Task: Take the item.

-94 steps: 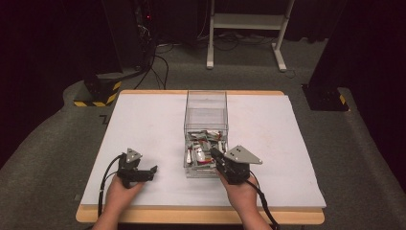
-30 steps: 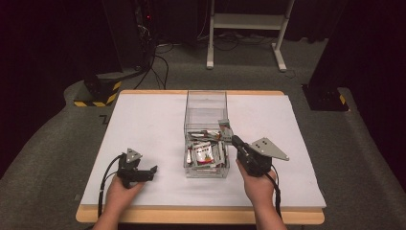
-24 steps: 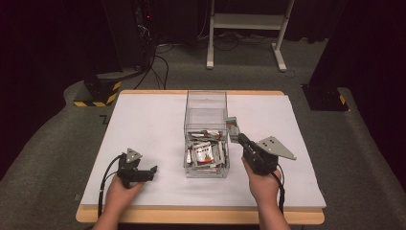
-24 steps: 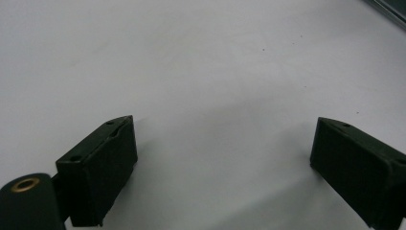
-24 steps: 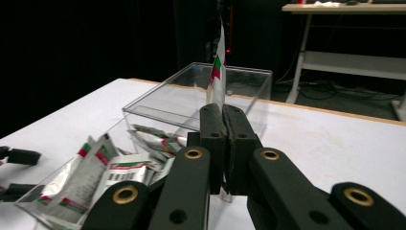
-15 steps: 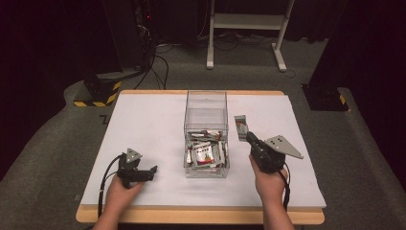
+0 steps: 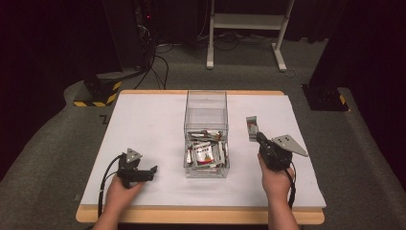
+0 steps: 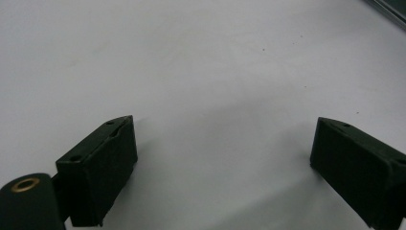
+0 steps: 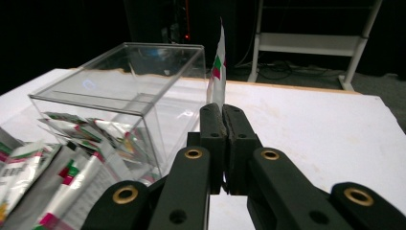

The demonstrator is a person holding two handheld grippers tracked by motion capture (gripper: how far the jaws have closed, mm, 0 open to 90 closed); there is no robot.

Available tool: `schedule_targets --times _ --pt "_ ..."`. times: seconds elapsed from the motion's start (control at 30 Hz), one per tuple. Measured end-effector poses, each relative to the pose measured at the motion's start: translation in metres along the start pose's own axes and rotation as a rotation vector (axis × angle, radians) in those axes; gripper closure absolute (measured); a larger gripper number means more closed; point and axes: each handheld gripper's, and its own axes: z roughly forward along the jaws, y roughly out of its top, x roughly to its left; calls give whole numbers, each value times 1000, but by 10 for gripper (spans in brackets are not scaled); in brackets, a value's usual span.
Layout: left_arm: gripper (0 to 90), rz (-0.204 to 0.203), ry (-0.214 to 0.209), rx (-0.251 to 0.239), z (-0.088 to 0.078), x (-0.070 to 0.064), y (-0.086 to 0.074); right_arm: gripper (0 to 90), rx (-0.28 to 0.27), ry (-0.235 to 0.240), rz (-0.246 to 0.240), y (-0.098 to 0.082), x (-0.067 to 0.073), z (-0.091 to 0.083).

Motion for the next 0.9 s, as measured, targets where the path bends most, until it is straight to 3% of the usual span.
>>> schedule_targets --times 0.5,0.9 --pt "89 -2 0 -2 0 0 0 889 99 -63 17 -23 -19 19" --pt "89 -5 0 -4 0 0 0 888 167 -71 43 -38 -27 29"
